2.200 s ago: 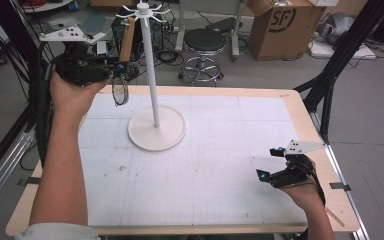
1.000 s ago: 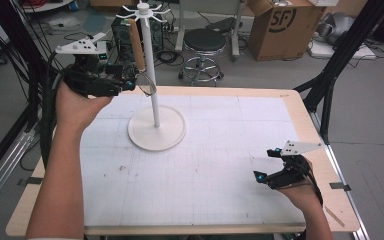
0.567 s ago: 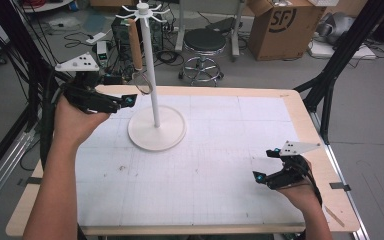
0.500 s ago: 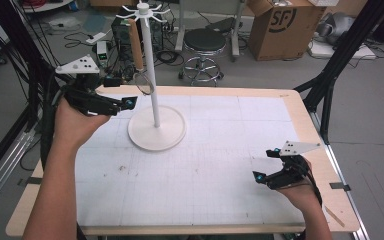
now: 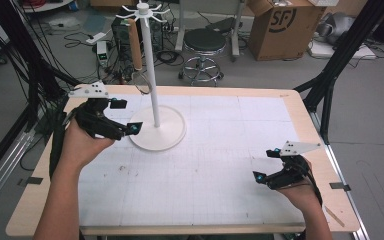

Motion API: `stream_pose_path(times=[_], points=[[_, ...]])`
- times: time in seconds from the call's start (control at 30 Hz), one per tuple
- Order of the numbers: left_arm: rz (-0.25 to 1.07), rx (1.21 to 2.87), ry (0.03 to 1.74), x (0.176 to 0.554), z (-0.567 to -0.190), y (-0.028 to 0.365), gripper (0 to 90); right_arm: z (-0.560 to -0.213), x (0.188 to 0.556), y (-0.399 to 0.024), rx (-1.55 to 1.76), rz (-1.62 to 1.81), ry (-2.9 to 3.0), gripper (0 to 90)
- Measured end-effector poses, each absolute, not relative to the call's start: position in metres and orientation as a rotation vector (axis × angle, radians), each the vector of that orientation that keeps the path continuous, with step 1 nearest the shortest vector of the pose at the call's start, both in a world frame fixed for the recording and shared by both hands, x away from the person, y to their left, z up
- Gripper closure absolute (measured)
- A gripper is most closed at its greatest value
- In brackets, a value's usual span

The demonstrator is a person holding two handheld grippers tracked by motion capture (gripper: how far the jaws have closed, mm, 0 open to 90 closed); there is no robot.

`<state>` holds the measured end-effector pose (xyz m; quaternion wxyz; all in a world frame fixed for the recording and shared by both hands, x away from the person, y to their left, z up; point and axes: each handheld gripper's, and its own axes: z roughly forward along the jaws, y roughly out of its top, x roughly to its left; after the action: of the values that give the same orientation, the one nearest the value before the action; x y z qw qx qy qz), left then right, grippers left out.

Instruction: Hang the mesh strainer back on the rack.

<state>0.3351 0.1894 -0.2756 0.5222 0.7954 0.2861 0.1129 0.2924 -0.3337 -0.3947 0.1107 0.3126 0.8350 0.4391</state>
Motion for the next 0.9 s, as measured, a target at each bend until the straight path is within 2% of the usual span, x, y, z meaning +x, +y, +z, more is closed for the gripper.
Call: stream_pose_path(times=[0.3,0.9], points=[[0.212,1.924,0.668,0.33,-0.308,0.183,1.6,-0.395,0.293,-0.333,0.915,1.284,2.457,0.8],[0.139,1.902,0.584,0.301,-0.349,0.175,1.6,-0.395,0.292,-0.331,0.909,1.283,2.459,0.8]])
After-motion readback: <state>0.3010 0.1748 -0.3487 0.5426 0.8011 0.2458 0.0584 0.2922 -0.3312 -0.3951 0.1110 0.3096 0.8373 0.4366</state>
